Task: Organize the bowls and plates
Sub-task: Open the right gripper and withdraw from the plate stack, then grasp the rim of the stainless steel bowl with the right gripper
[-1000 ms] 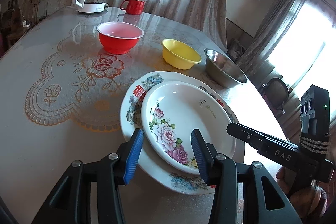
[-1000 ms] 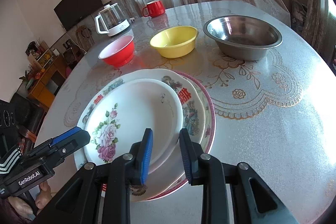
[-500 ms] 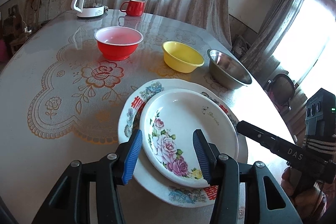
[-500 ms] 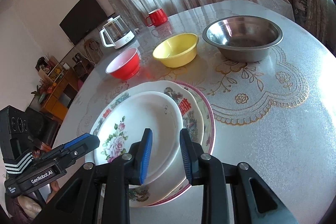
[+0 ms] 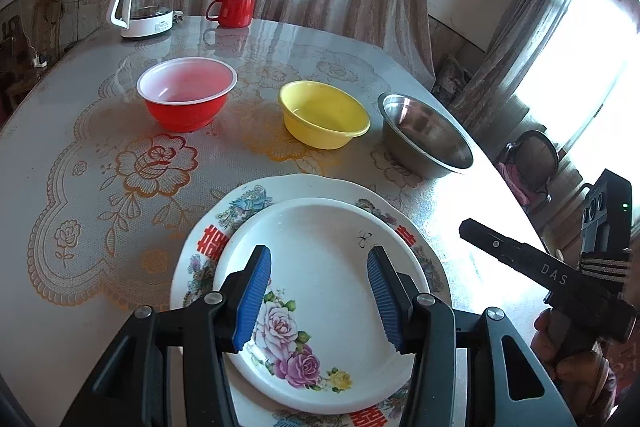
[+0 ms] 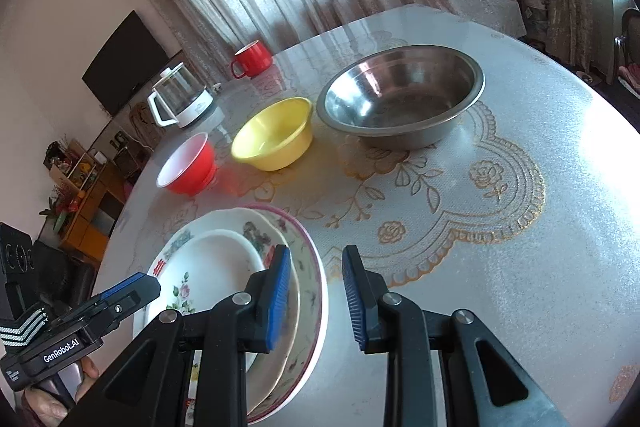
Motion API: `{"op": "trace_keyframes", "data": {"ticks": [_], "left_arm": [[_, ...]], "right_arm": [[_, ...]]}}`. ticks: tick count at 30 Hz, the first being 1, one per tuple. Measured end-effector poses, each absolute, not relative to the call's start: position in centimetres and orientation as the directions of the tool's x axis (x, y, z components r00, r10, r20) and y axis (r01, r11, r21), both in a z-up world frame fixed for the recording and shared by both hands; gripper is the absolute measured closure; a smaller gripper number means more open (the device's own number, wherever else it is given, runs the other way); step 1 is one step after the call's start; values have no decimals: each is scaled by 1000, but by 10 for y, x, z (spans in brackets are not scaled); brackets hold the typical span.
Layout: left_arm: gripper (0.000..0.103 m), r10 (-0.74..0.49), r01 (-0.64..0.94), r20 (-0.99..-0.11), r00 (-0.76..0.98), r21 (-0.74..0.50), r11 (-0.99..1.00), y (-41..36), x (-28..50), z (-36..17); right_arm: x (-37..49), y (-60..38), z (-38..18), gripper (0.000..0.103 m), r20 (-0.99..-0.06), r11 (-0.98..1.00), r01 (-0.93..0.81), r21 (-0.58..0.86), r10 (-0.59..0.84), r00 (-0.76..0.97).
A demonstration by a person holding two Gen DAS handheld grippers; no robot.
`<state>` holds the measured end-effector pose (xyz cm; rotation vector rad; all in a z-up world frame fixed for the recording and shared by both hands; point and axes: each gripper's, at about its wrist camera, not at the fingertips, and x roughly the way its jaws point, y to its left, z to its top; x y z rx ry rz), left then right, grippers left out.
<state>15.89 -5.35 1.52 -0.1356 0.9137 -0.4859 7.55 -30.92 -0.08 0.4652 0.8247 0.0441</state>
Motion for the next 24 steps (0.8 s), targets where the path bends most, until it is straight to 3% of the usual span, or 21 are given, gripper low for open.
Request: {"op": "trace_keyframes", "data": {"ticks": [24], "left_arm": [[57,-583,409,-703,408,-430,805,-164,236,27]], "right_arm": [[132,-417,12,76,-696,849,369,379,0,718]]}}
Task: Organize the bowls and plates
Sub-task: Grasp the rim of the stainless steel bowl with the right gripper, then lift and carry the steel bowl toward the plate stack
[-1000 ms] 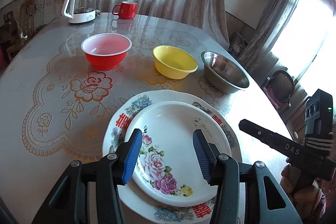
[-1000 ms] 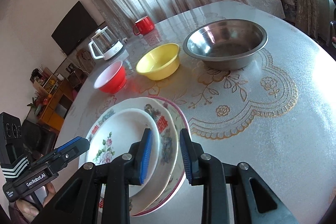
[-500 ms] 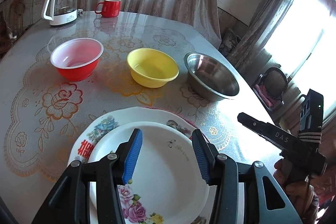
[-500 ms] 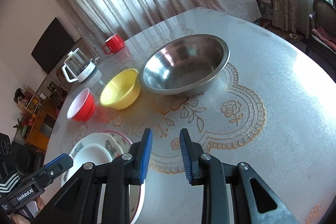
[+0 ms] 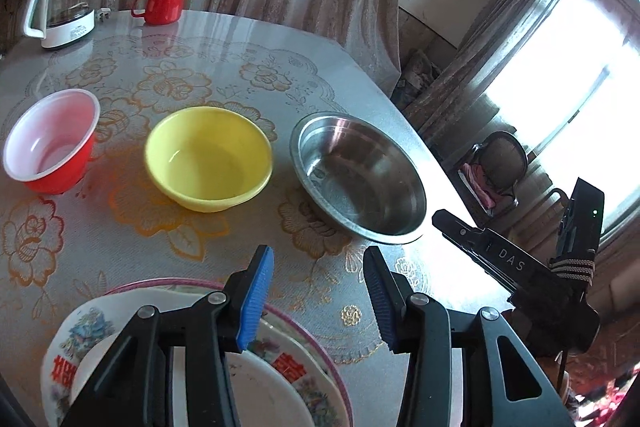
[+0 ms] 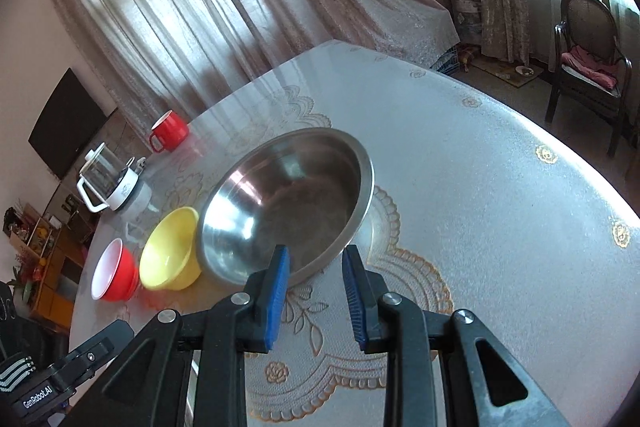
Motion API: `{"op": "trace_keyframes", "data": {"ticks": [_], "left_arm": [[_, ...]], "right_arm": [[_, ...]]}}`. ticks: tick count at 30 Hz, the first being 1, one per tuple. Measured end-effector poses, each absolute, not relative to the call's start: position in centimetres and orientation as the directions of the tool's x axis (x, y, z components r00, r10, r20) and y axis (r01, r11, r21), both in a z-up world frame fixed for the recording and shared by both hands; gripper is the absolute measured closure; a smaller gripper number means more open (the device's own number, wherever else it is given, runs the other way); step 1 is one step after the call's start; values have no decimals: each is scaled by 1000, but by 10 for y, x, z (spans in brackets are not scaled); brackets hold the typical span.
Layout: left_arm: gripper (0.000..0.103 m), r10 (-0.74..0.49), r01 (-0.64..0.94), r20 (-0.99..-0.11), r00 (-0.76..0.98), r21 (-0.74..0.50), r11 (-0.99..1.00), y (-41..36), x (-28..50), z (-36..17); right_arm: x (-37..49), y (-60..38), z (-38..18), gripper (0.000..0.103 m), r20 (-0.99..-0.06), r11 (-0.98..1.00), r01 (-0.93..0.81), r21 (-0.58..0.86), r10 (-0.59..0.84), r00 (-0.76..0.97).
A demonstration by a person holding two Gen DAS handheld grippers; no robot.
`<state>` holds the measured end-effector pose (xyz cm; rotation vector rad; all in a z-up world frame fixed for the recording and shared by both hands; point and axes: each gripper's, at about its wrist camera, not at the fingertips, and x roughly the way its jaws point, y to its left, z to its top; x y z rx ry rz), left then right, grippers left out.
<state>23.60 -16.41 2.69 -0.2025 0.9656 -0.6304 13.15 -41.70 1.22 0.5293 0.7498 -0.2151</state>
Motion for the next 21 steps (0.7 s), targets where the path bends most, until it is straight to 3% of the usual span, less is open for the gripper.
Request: {"op": "trace_keyframes", "data": {"ticks": [15,18,21], "left_arm": [[57,-530,332,-761,374,-424,843,-209,282,-4],[66,-530,338,-763,370,-421,842,-212,286,-9],[79,-554,352,-750,361,-441,826,-213,286,-8]], "right_arm": [[172,-453,-14,76,-753,804,470,365,-42,656],[175,-455,-20,76,-758,802,467,372,-27,652],[177,-453,-23,82,-756,809,449,379,-9,655]]}}
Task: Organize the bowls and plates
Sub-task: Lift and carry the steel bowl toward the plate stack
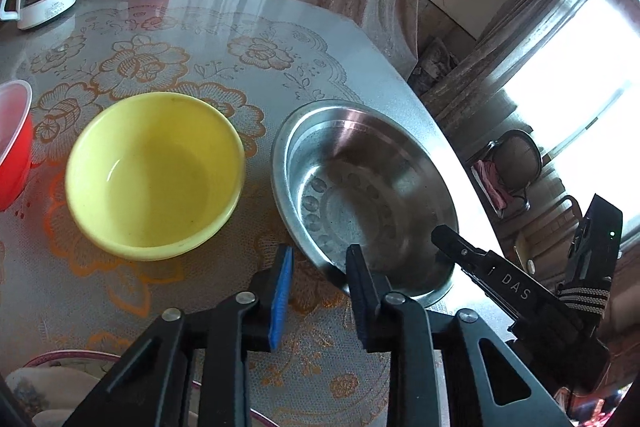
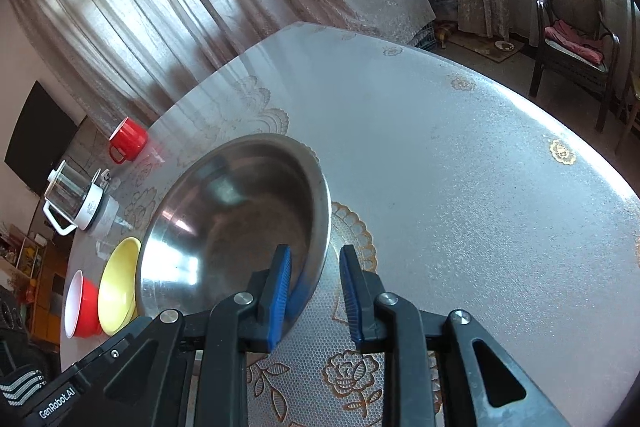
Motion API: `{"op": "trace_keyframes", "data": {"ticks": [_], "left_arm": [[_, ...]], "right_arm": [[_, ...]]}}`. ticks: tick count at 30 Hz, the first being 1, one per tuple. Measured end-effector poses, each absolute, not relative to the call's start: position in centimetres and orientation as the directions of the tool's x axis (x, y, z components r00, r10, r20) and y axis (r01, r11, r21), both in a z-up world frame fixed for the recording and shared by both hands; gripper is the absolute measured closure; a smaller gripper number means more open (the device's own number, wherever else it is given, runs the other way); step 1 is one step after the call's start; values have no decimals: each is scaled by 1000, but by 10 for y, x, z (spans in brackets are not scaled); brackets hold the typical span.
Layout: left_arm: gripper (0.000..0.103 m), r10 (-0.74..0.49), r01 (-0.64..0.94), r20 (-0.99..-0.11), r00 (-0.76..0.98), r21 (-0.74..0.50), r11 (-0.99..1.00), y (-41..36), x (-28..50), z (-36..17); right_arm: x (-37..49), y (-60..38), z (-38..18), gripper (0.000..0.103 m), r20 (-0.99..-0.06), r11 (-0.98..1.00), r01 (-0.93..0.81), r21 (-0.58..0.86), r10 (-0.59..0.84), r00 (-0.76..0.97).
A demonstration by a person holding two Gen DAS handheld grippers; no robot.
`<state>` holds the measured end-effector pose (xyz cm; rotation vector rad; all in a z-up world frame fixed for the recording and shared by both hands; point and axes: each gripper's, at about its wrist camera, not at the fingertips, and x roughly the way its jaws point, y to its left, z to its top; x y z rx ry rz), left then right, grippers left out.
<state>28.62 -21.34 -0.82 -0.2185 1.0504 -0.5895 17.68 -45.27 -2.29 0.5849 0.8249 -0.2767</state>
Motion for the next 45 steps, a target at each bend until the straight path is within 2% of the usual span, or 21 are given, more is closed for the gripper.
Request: {"op": "trace_keyframes", "data": {"ticks": [2,11,15,20,23,24,29,34,38,40,43,45], "left_arm": [[79,-552,355,-750,366,-436,827,-214,284,-7],[79,-601,419,-716,356,-452,787,-210,259,2],[79,-597,482,-713,367,-403,778,-214,238,10],[78,-562,428,-745,359,-404,809,-202,234,0],[60,-556,372,-754,349,-433,821,-192,244,-8],[55,-564,350,-748,350,-454,820,-188,248,-9],[55,-557,328,-746,364,-457,827,-186,257,-7],[56,-549,340,-750,370,-441,831,-197,265,-8],[61,-550,361,-747,373,-429,828,-208,274,-9],[70,-545,363,-756,363,-424,830,-213,279,-13],[75,-544,376,-764,346,-419,827,-222,281,-19],[80,-534,382,-774,340,-405,831,-226,279,-22]], "right_arm": [[178,-449,-21,88,-757,816,439,377,-1,653],[160,-442,-20,86,-752,812,419,406,36,658],[144,-430,-14,86,-735,825,373,425,73,674],[125,-421,-13,86,-742,835,361,414,80,665],[118,-425,-15,85,-742,825,363,434,98,664],[116,-426,-15,82,-740,822,363,439,102,665],[113,-439,-18,70,-748,811,389,437,87,659],[117,-454,-13,70,-733,796,421,435,42,679],[137,-460,-7,70,-726,811,434,393,-16,687],[149,-460,-8,77,-729,824,428,372,-26,684],[160,-459,-14,89,-746,827,445,344,-47,665],[161,-461,-18,92,-749,819,448,358,-35,661]]}}
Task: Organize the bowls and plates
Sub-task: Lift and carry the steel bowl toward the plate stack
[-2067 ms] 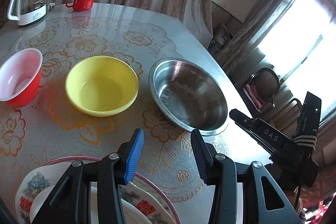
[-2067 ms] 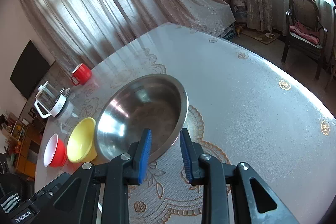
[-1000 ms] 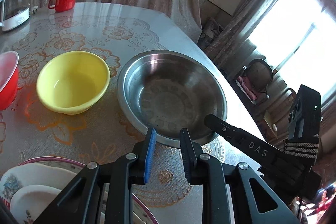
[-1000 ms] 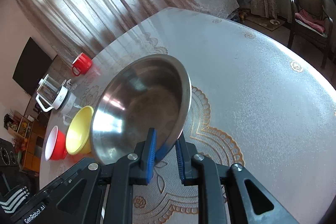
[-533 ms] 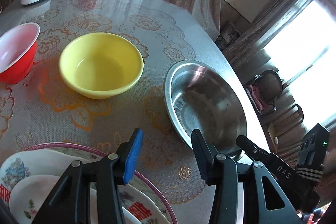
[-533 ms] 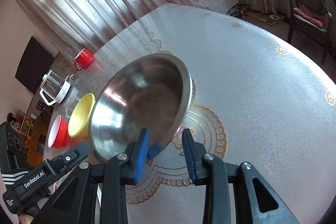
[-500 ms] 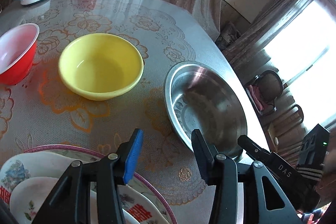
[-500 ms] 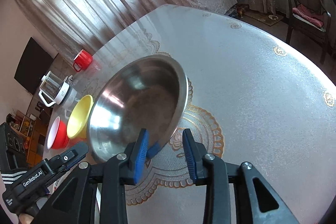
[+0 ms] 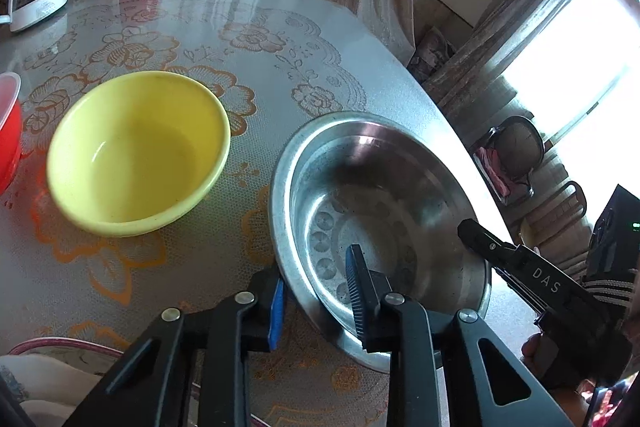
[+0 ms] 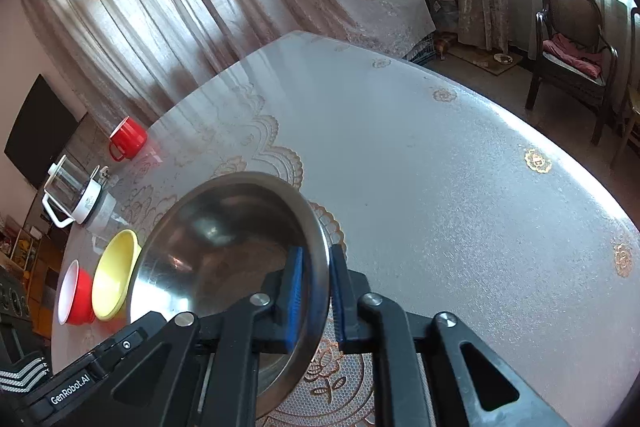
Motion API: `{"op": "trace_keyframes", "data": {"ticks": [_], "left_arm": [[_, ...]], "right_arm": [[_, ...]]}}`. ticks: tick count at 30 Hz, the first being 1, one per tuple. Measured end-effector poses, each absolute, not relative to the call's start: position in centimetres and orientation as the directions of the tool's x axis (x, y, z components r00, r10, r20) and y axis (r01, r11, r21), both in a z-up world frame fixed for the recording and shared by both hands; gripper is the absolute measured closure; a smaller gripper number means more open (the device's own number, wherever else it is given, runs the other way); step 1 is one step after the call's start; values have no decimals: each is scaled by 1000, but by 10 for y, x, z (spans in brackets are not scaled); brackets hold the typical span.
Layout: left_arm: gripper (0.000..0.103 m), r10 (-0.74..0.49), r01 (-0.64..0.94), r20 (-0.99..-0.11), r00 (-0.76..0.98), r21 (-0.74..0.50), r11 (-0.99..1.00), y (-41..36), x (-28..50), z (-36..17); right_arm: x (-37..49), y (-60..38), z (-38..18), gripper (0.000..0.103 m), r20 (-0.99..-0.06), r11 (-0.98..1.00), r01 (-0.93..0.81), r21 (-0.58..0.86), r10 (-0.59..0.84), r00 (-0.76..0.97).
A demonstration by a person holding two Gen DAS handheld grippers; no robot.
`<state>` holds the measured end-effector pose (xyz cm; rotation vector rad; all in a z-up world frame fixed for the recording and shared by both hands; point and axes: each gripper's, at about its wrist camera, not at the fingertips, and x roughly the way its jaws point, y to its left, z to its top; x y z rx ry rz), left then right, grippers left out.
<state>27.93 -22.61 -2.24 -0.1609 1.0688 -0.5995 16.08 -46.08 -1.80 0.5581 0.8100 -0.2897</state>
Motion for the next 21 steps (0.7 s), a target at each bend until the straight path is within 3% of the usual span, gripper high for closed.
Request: {"op": "trace_keyframes", "data": {"ticks": [21], "left_arm": [[83,-532,402,-769,354,-389,829,-208,237,-12]], "right_arm": [[122,-466,-23,92,-750,777,441,449,59,659]]}}
